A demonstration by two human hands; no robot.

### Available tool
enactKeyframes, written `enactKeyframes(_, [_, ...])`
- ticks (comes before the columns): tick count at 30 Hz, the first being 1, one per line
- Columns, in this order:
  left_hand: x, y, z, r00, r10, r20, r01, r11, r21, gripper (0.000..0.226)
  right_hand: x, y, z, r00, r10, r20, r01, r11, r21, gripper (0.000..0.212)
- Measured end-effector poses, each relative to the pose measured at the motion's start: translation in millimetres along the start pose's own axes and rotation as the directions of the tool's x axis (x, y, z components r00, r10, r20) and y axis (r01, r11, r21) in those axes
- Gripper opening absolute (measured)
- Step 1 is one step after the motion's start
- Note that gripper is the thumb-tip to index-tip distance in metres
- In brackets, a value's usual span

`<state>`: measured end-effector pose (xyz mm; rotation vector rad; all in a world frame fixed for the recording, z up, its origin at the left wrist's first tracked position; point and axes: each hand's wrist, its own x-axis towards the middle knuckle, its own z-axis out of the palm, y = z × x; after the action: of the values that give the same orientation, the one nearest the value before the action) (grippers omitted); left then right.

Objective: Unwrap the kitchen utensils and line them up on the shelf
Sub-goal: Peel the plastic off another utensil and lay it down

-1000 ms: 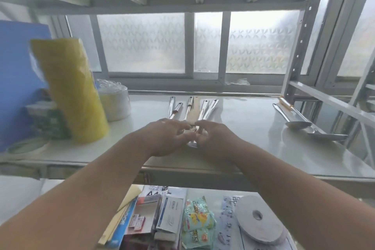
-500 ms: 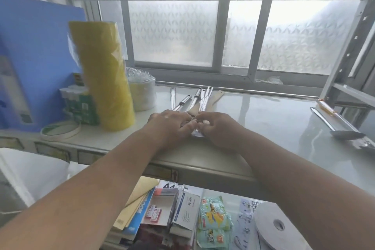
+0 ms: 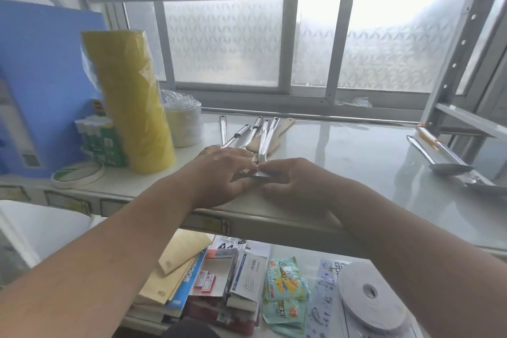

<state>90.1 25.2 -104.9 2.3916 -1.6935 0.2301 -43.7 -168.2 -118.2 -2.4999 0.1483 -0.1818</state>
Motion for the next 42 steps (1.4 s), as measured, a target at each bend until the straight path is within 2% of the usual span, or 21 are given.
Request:
enactKeyframes(2, [-3.1,4.3,-1.1,0.999,0.026,-0.034,-0.025,0.999,0.030,0.039,-5.9,2.4,3.1,0.998,-0.003,-0.068,0.000,0.999,-0.042,0.039])
enactKeyframes(5, [-3.4,9.5,2.6,0.998,-0.007,-0.064,0.011,0.998,0.066,0.036,-14.6,5.2,2.7,0.991,-0.028,-0.133,0.009,0.990,-0.138,0.037])
enactKeyframes(8, [-4.3,22.1,1.9,0.996,-0.039,-0.076,0.045,0.995,0.084,0.044,-25.0,6.4,-1.7,0.984,-0.053,-0.171,0.016,0.977,-0.211,0.036])
enactKeyframes(11, [-5.1,35.9,-0.7,0.997,-0.002,-0.082,0.009,0.996,0.089,0.053,-35.0,3.6,-4.6,0.980,-0.103,-0.171,0.057,0.966,-0.253,0.030])
enactKeyframes(13, [-6.1,44.2,-2.2,0.990,0.036,-0.134,-0.020,0.993,0.116,0.045,-40.1,0.9,-5.6,0.968,-0.157,-0.196,0.096,0.952,-0.291,0.031])
enactKeyframes(15, [-5.4,51.8,-1.5,0.974,0.089,-0.208,-0.051,0.982,0.180,0.028,-46.3,-1.2,-9.3,0.950,-0.194,-0.243,0.112,0.942,-0.315,0.038])
enactKeyframes(17, [-3.5,62.6,-2.1,0.950,0.145,-0.277,-0.088,0.974,0.207,0.021,-54.7,-2.7,-15.6,0.923,-0.233,-0.306,0.122,0.931,-0.343,0.046])
enactKeyframes(27, [44.7,113.0,4.3,0.842,0.319,-0.434,-0.240,0.943,0.229,0.017,-99.7,26.5,-49.3,0.826,-0.232,-0.514,0.033,0.930,-0.367,0.036])
enactKeyframes(32, [71.8,148.7,20.0,0.825,0.342,-0.451,-0.265,0.937,0.226,0.018,-123.0,54.2,-67.4,0.811,-0.194,-0.552,-0.045,0.920,-0.389,0.037])
enactKeyframes(37, [98.9,177.2,35.9,0.862,0.327,-0.387,-0.256,0.940,0.226,0.032,-141.9,77.4,-80.2,0.766,-0.196,-0.612,-0.116,0.895,-0.432,0.033])
enactKeyframes(42, [124.9,197.8,50.2,0.888,0.317,-0.332,-0.257,0.942,0.214,0.033,-149.4,100.7,-89.4,0.744,-0.174,-0.645,-0.178,0.879,-0.442,0.038])
